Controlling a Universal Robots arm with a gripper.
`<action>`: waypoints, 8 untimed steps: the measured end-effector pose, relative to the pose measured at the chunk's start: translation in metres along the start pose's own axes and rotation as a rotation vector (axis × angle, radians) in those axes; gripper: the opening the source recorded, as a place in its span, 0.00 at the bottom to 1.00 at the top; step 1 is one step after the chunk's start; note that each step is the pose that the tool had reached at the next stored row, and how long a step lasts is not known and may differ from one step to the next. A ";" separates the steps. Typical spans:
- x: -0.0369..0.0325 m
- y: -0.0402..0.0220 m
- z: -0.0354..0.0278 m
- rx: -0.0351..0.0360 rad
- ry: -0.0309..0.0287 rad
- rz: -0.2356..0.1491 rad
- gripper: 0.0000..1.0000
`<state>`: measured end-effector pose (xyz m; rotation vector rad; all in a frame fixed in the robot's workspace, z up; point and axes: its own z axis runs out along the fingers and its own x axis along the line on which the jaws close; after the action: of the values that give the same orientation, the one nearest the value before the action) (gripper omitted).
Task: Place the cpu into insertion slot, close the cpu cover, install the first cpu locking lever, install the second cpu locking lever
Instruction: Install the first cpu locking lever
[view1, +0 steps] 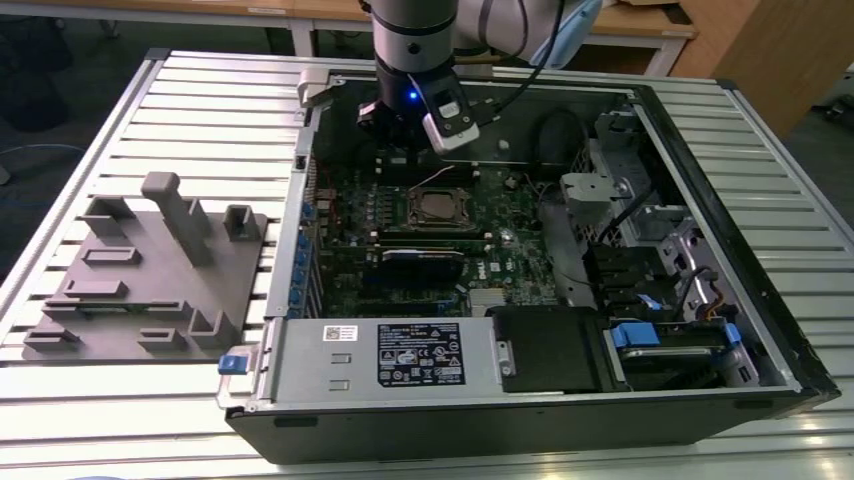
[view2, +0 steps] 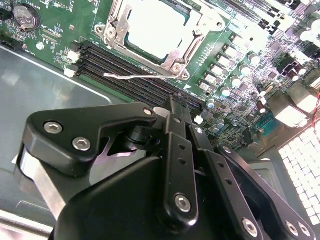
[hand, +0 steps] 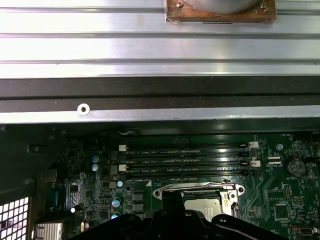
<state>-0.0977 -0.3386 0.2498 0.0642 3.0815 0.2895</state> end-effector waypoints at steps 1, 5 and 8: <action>0.0000 0.0000 0.0001 0.0002 0.0000 0.000 0.11; 0.0001 -0.0003 0.0021 0.0126 -0.0006 0.000 0.11; 0.0002 -0.0007 0.0040 0.0359 -0.0013 -0.002 0.11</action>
<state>-0.0978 -0.3385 0.2457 0.0630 3.0854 0.2340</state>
